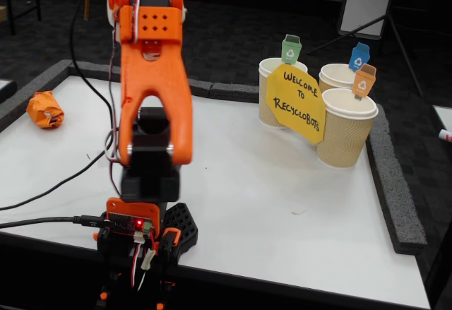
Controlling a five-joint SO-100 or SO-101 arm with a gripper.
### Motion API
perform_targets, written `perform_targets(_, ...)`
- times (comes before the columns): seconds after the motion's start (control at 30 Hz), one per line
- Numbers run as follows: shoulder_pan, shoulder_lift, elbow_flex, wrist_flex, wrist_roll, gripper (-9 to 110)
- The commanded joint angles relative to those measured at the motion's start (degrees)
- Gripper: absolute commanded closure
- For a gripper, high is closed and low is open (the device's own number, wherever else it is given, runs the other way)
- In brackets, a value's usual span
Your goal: Sort rubbish by color.
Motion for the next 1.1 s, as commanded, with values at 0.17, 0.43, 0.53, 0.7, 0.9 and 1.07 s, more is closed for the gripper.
perform_targets(0.17,23.3,0.1,-8.7,0.1,-1.1,101)
perform_targets(0.43,38.1,0.1,-10.4,0.9,-1.0,101)
perform_targets(0.53,41.2,0.1,-11.8,1.8,-0.9,101)
perform_targets(0.7,45.6,0.1,-13.7,2.0,-1.1,101)
perform_targets(0.9,47.5,0.1,-16.3,2.3,-1.1,101)
perform_targets(1.07,48.7,0.1,-16.5,2.8,-1.1,101)
